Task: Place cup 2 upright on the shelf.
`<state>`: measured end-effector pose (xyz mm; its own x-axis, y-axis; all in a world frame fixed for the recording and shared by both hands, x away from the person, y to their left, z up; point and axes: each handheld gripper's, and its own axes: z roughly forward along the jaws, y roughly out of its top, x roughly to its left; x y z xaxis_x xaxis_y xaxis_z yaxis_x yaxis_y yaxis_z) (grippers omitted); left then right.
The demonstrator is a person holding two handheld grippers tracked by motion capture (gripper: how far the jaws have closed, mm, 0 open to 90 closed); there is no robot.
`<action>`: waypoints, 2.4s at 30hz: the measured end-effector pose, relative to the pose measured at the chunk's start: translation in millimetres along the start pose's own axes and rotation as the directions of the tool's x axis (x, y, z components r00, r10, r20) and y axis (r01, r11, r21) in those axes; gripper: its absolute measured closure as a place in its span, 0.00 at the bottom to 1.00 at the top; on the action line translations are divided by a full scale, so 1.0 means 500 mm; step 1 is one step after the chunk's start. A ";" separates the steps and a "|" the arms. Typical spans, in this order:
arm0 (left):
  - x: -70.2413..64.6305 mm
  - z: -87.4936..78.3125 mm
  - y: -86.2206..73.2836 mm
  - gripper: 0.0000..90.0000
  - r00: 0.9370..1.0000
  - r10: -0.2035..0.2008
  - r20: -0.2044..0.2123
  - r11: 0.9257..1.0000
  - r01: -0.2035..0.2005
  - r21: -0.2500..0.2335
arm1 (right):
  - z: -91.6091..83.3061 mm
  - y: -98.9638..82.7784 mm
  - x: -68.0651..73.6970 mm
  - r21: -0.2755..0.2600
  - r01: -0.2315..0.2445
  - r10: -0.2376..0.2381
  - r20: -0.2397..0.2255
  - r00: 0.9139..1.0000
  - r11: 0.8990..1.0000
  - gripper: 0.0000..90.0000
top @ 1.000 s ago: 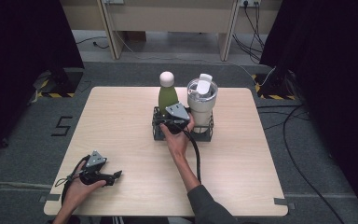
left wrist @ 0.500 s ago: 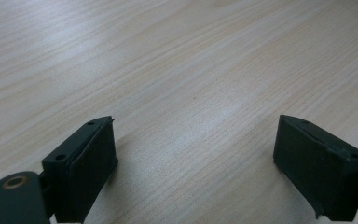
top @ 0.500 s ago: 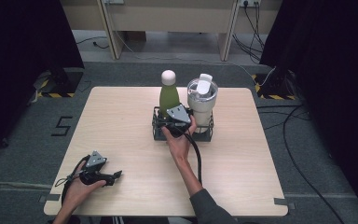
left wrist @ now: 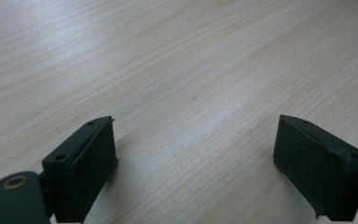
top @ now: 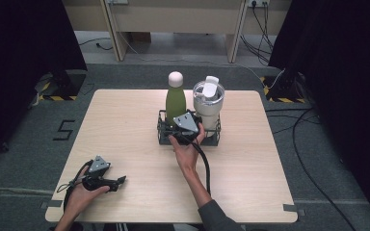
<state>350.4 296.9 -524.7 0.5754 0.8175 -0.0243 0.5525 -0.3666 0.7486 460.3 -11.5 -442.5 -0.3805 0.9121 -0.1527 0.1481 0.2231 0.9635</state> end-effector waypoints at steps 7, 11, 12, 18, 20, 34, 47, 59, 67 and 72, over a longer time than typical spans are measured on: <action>0.000 0.000 0.000 0.14 1.000 0.000 0.000 1.000 0.000 0.000 | -0.024 -0.011 -0.005 0.014 0.009 -0.008 -0.031 0.999 1.000 0.16; 0.000 0.000 0.000 0.14 1.000 0.000 0.000 1.000 0.000 0.000 | -0.040 -0.012 -0.014 0.009 0.010 -0.009 -0.055 0.998 1.000 0.16; 0.000 0.000 0.000 0.14 1.000 -0.001 0.000 1.000 0.001 0.000 | -0.046 -0.012 -0.015 0.010 0.008 -0.008 -0.056 0.998 1.000 0.16; 0.000 0.000 0.000 0.14 1.000 0.000 0.000 1.000 0.000 0.000 | -0.070 -0.016 -0.025 0.020 0.015 -0.013 -0.102 0.995 1.000 0.17; 0.000 0.000 0.000 0.13 1.000 0.000 0.000 1.000 0.000 0.000 | -0.078 -0.017 -0.026 0.021 0.025 -0.023 -0.112 0.993 0.999 0.17; 0.000 0.000 0.000 0.13 1.000 -0.001 -0.001 1.000 0.001 0.000 | -0.128 -0.024 -0.032 -0.009 0.037 -0.038 -0.158 0.987 0.999 0.17; 0.000 0.000 0.000 0.13 1.000 -0.001 -0.001 1.000 0.001 0.000 | -0.153 -0.037 -0.041 0.005 0.029 -0.028 -0.184 0.983 1.000 0.17; 0.000 0.000 0.000 0.13 1.000 -0.002 -0.002 1.000 0.002 0.000 | -0.175 -0.062 -0.068 0.018 0.033 -0.029 -0.165 0.986 0.999 0.17; 0.000 0.000 0.000 0.13 1.000 -0.002 -0.001 1.000 0.002 -0.002 | -0.189 -0.065 -0.079 0.007 0.025 -0.023 -0.168 0.986 1.000 0.17; 0.000 0.000 0.000 0.13 1.000 -0.002 -0.001 1.000 0.002 -0.001 | -0.201 -0.068 -0.091 0.004 0.012 -0.011 -0.166 0.986 1.000 0.17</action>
<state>350.5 296.8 -524.8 0.5736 0.8188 -0.0248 0.5527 -0.3645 0.7495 380.6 -95.1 -446.1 -0.5288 0.8396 -0.1245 0.1471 0.2352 0.9608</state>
